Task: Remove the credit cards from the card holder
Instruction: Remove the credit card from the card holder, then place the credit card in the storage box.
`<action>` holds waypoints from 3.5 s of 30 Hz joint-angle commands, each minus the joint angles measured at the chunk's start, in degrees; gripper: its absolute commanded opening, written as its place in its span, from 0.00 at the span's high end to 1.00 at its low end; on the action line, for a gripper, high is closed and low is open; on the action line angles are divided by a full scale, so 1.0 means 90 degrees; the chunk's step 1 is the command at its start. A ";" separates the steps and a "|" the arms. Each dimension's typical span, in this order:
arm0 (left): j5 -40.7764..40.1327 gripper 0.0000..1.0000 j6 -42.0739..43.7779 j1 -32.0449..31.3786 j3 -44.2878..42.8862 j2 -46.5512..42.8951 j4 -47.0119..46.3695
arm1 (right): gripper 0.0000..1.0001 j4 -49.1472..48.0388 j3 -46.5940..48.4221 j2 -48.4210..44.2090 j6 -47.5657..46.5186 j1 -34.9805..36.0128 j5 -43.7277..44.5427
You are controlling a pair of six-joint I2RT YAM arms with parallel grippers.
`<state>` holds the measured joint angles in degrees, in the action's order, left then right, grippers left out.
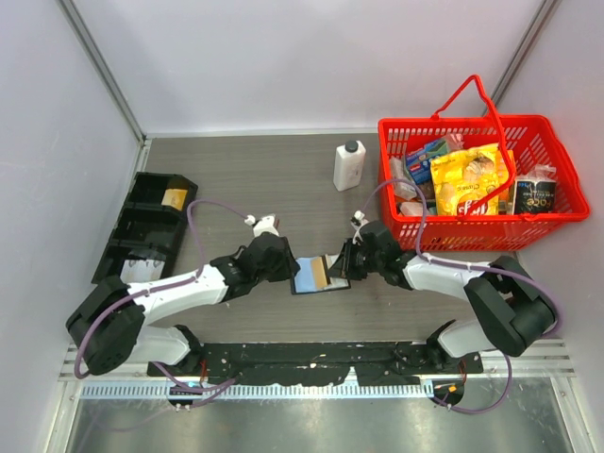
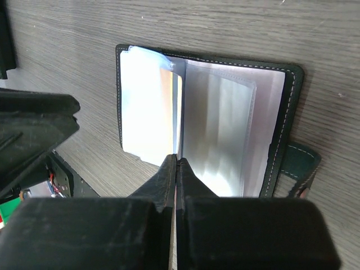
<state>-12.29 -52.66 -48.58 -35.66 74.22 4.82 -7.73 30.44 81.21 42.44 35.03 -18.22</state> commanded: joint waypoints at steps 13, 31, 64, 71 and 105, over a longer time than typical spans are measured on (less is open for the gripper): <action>0.0293 0.77 0.0139 -0.0364 -0.1116 0.1870 -0.0146 | 0.99 0.0720 0.0407 -0.0107 -0.0105 -0.0073 0.0490; -0.0878 0.68 0.0420 -0.0461 -0.1077 0.0965 0.0500 | 0.99 0.3387 0.1891 -0.1367 -0.0790 -0.0083 0.1595; -0.5206 0.23 0.8146 -0.3675 -0.0432 0.1587 -0.5613 | 0.99 0.3486 0.2517 -0.1582 0.1095 0.0005 0.0335; -0.5577 0.60 0.8020 -0.3675 -0.0452 0.1666 -0.5712 | 0.99 0.3359 0.2361 -0.1728 0.1213 -0.0005 0.0354; -0.0805 1.00 0.1527 0.2569 -0.0265 -0.2017 0.0673 | 0.29 0.1855 0.2380 -0.2831 -0.0164 -0.0015 0.1486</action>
<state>-31.14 -31.55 -39.53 -33.76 55.13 1.04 10.50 50.87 59.00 46.44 35.03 -9.13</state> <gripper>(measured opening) 0.010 0.694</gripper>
